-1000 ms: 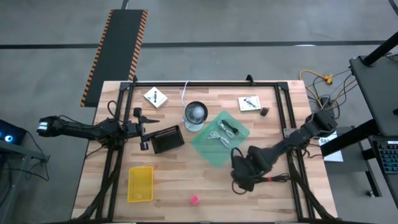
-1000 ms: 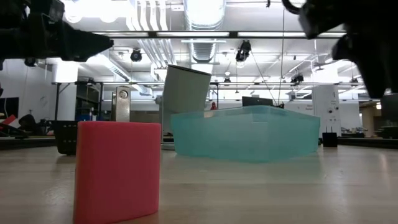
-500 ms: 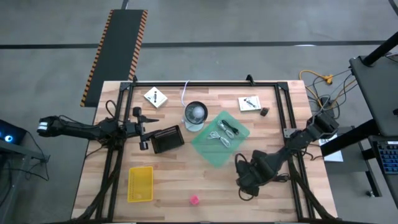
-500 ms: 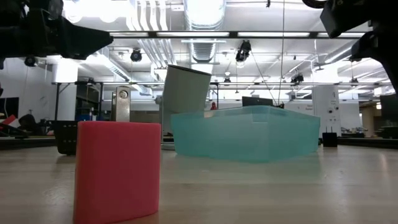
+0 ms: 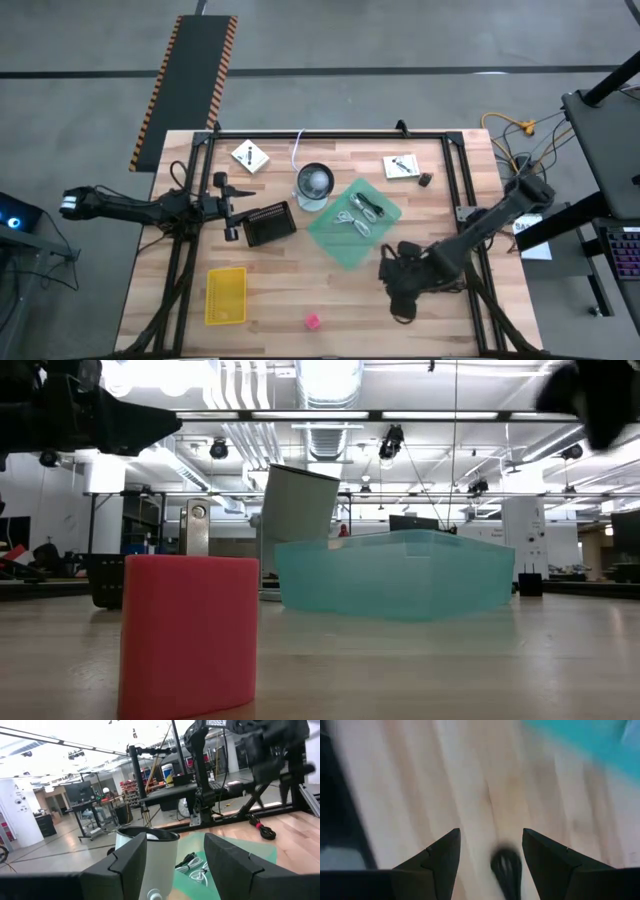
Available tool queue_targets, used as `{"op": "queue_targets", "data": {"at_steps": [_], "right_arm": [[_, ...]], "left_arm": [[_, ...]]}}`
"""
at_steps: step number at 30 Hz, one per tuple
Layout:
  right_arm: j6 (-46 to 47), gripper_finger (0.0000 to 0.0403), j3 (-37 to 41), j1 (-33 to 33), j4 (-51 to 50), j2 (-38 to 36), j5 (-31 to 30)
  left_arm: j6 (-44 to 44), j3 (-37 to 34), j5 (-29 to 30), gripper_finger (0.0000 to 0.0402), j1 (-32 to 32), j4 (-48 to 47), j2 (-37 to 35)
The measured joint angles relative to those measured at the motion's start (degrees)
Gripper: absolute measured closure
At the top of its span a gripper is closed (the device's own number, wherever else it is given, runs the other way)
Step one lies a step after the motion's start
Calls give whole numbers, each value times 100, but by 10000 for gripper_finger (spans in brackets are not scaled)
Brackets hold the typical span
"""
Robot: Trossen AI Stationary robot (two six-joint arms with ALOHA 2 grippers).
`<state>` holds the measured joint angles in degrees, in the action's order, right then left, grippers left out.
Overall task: Pick and place items into bin
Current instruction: Put the black charger cable into the green bin
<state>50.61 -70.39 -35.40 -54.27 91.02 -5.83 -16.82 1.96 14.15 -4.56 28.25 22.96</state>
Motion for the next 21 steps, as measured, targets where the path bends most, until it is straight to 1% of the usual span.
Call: {"op": "queue_targets", "data": {"at_steps": [2, 4, 6, 12, 18, 21], "right_arm": [[-340, 204, 0, -85, 252, -252, -506], [-395, 204, 15, -196, 190, -445, -1033], [-248, 204, 37, -262, 78, -568, -1220], [596, 204, 70, -376, -262, -665, -1164], [654, 204, 178, -427, -255, -480, -635], [834, 204, 333, -448, -252, -459, -460]], "left_arm": [[0, 0, 0, 219, 0, -12, 0], [0, 0, 0, 219, -2, -17, 0], [0, 0, 0, 219, 0, -20, 0], [0, 0, 0, 219, 0, -17, 26], [0, 0, 0, 219, 0, -13, 18], [2, 0, 0, 219, 0, -3, 21]]}}
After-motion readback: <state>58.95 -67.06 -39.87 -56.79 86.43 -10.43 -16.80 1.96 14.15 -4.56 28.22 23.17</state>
